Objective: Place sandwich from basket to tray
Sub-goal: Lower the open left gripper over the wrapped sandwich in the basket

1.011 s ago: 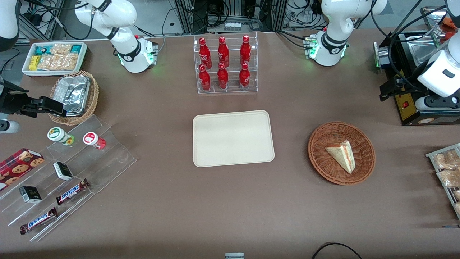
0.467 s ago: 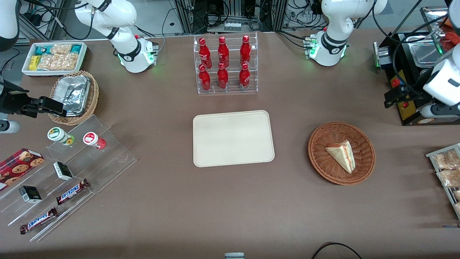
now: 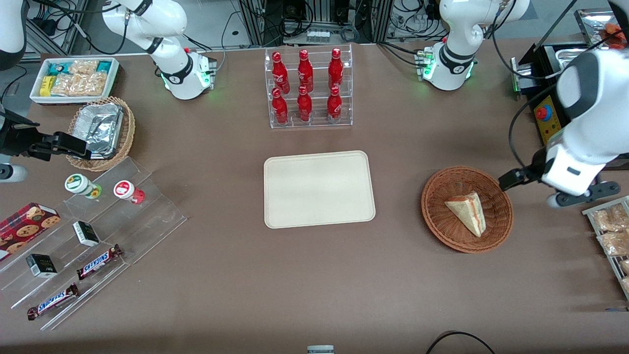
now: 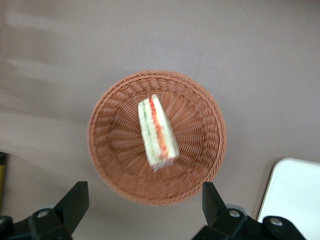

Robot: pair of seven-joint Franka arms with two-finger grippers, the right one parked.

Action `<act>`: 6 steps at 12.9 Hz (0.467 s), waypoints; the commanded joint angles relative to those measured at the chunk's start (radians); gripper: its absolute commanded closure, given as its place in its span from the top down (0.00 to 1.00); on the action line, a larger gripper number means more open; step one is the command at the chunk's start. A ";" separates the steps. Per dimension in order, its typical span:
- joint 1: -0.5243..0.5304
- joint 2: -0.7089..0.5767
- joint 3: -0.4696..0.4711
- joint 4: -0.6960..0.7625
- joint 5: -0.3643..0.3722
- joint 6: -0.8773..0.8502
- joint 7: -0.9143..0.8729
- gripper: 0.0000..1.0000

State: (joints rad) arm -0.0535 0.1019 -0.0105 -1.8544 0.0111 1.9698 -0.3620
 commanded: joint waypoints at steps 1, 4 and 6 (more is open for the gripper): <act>-0.017 -0.007 0.004 -0.127 0.004 0.162 -0.127 1.00; -0.025 0.033 0.003 -0.239 0.004 0.335 -0.181 1.00; -0.025 0.064 0.004 -0.304 0.003 0.446 -0.183 1.00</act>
State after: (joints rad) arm -0.0674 0.1570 -0.0117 -2.1018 0.0111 2.3341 -0.5205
